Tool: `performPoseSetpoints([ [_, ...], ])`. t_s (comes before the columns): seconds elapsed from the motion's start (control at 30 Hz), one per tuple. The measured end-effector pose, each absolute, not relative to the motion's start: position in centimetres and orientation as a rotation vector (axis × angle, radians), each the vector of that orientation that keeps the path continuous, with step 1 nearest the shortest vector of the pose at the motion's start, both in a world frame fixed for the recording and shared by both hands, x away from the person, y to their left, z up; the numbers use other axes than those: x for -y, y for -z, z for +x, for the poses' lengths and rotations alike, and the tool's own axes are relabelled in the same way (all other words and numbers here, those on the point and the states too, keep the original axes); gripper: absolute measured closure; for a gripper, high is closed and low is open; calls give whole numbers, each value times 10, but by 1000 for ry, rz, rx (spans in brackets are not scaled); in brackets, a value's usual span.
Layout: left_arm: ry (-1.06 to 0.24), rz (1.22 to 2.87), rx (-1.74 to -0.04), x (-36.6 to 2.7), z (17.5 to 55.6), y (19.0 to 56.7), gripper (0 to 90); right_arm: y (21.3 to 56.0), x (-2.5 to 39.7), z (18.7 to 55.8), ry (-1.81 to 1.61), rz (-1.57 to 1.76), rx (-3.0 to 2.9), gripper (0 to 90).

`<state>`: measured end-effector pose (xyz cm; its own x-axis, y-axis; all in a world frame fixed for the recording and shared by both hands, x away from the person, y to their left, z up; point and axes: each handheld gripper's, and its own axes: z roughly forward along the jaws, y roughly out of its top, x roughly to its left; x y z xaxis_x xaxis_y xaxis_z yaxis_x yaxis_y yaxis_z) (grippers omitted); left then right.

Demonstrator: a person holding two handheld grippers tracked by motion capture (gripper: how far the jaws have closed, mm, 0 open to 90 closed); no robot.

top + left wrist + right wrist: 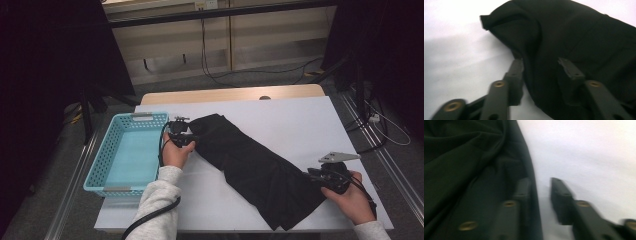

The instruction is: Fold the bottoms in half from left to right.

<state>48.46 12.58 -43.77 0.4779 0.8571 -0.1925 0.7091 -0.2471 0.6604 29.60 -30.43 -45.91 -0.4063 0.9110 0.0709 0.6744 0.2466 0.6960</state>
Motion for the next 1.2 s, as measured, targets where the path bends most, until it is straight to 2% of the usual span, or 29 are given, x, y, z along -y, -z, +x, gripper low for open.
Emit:
performPoseSetpoints([
  [0.03,-266,2026,-1283,-126,484,437,525,459,304,296,-944,1458,-2177,758],
  [0.07,-273,2022,-1275,-126,482,437,425,459,305,297,-959,1462,-2188,860],
  [0.1,-273,2022,-1275,-126,482,437,402,459,305,297,-959,1462,-2188,860],
  [0.13,-280,2017,-1264,-126,479,437,381,459,306,298,-976,1463,-2205,900],
  [0.2,-284,2020,-1253,-126,476,436,324,459,308,300,-983,1471,-2211,900],
  [0.33,-272,2017,-1218,-125,469,437,278,458,315,304,-965,1481,-2201,900],
  [0.53,-257,2024,-1189,-123,460,442,259,455,321,311,-934,1476,-2182,900],
  [0.77,-259,2058,-1132,-119,447,449,184,451,335,319,-888,1494,-2109,900],
  [0.8,-263,2063,-1124,-120,445,449,176,454,333,320,-893,1492,-2103,834],
  [0.83,-263,2064,-1122,-120,444,450,176,454,333,320,-893,1492,-2103,834],
  [0.87,-266,2067,-1116,-120,444,450,171,456,329,319,-880,1467,-2104,707],
  [0.9,-271,2065,-1113,-120,443,449,171,456,329,319,-880,1467,-2104,707],
  [0.93,-272,2067,-1114,-120,441,448,163,455,322,316,-878,1454,-2116,651],
  [1.03,-276,2070,-1103,-118,440,450,160,451,315,313,-884,1420,-2118,605],
  [1.2,-274,2087,-1080,-115,437,451,152,446,292,301,-978,1358,-2202,585],
])
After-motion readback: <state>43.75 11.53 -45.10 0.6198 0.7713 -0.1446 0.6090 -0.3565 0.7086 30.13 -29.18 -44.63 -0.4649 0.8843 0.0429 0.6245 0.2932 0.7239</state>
